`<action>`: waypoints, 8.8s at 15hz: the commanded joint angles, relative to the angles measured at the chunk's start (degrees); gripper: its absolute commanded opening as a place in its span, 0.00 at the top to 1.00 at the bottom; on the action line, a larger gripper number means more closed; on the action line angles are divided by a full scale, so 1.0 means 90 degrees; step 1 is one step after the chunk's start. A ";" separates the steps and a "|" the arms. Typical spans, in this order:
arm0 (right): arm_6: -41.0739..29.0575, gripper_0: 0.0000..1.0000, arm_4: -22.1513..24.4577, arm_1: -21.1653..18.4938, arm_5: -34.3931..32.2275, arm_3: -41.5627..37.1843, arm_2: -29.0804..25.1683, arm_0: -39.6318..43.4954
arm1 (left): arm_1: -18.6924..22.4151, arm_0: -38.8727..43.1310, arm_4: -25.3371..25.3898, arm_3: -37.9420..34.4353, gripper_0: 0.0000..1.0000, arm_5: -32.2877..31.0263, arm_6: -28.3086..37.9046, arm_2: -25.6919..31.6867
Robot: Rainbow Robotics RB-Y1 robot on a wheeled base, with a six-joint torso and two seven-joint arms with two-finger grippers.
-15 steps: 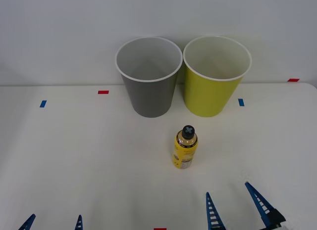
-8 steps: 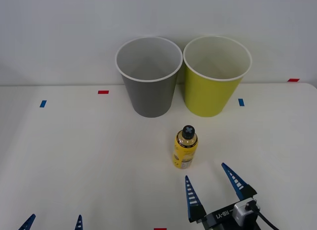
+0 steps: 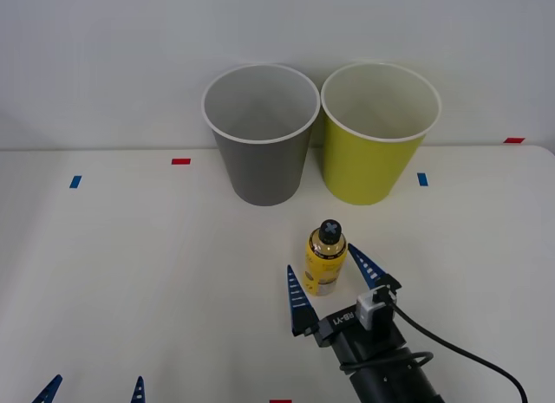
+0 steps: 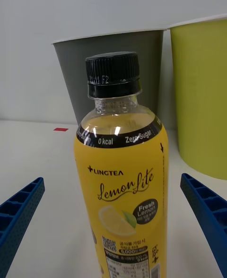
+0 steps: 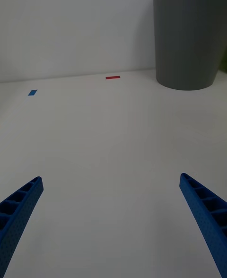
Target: Put cans in the gray bin and PET bottles in the light green bin.
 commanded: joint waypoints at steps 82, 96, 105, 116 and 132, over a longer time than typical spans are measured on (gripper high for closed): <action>-0.0928 0.00 -0.0792 0.0278 0.6785 -0.2091 -0.3496 -0.4521 | 0.0000 0.0000 0.0000 0.0000 0.00 0.0000 0.0000 0.0000; -0.0860 0.00 -0.1309 -0.0894 0.5154 -0.4415 -0.2930 -0.0156 | 0.0000 0.0000 0.0000 0.0000 0.00 0.0000 0.0000 0.0000; -0.0587 0.00 -0.1241 -0.0699 0.5105 -0.4405 -0.2764 0.0831 | 0.0000 0.0000 0.0000 0.0000 0.00 0.0000 0.0000 0.0000; -0.0362 0.00 -0.0557 -0.0845 0.1238 -0.2257 -0.2246 0.1924 | 0.0000 0.0000 0.0000 0.0000 0.00 0.0000 0.0000 0.0000; 0.0312 0.00 -0.0967 -0.0904 -0.0373 -0.2247 -0.2041 0.4825 | 0.0000 0.0000 0.0000 0.0000 0.00 0.0000 0.0000 0.0000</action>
